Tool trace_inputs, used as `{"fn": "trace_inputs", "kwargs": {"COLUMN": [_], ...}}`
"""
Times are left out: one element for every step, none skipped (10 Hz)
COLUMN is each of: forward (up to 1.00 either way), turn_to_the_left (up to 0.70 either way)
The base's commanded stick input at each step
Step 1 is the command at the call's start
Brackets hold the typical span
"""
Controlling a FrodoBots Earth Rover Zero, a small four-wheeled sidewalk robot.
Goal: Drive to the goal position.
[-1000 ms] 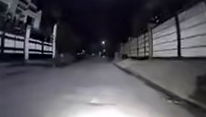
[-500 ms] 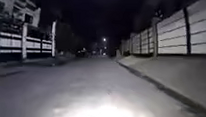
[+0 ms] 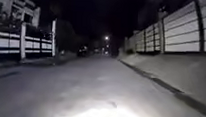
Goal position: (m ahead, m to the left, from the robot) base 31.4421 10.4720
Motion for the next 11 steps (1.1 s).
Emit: {"fn": "trace_inputs", "kwargs": {"forward": [1.0,1.0,1.0,1.0,1.0,1.0,1.0,1.0,1.0,1.0,1.0], "turn_to_the_left": [0.0,0.0,0.0,0.0,0.0,0.0,0.0,0.0,0.0,0.0,0.0]}}
